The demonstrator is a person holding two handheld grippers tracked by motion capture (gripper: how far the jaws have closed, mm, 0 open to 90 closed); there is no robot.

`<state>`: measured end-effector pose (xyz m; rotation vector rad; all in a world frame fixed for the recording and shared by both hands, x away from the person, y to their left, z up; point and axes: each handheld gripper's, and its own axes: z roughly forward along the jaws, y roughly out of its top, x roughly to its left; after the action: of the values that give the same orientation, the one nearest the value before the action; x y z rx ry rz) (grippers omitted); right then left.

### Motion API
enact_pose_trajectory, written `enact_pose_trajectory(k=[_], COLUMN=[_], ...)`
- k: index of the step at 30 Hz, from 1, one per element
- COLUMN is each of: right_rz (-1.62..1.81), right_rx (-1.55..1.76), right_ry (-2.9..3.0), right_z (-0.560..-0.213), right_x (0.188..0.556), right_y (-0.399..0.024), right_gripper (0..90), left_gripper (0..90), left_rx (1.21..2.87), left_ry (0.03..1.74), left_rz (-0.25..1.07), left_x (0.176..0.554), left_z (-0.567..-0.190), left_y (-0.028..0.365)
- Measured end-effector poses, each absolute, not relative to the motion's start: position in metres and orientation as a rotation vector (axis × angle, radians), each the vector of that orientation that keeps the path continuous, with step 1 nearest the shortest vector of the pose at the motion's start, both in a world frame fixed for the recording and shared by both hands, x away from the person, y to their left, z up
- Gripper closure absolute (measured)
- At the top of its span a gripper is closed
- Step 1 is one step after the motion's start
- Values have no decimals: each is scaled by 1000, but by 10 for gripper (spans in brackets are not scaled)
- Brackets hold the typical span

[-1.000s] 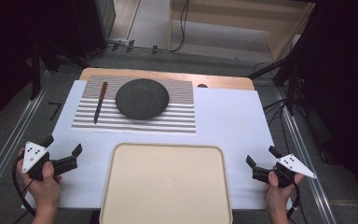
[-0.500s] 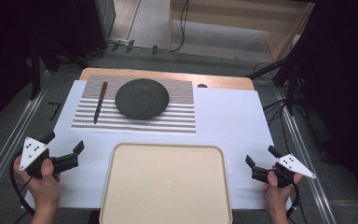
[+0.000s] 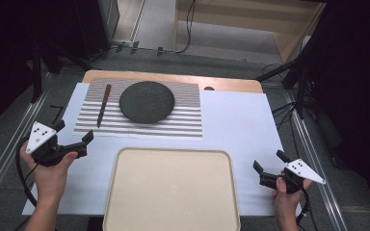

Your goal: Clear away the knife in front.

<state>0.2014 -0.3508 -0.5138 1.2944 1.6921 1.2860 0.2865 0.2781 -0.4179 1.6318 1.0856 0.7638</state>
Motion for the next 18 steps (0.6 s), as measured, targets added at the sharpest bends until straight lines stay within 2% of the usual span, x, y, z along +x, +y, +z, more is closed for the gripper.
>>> enact_pose_trajectory(k=[3, 4, 6, 16, 18], right_rz=[1287, 1292, 1294, 1295, 1295], right_rx=[1295, 1295, 1294, 1296, 1294], right_ry=[1694, 1692, 1690, 1694, 1695], right_z=[-514, -514, -514, -514, -514], right_x=[200, 199, 199, 200, 200], right_y=[-351, -352, -352, -351, -351], right_gripper=[0, 0, 0, 0, 0], left_gripper=[60, 107, 131, 170, 201], left_rx=[1638, 1638, 1633, 1673, 1676], left_ry=[1093, 1106, 1120, 1146, 1144], left_rz=[740, 741, 735, 696, 673], left_x=[297, 302, 310, 338, 342], left_z=[-415, -414, -413, -410, -410], left_y=[277, 276, 276, 269, 269])
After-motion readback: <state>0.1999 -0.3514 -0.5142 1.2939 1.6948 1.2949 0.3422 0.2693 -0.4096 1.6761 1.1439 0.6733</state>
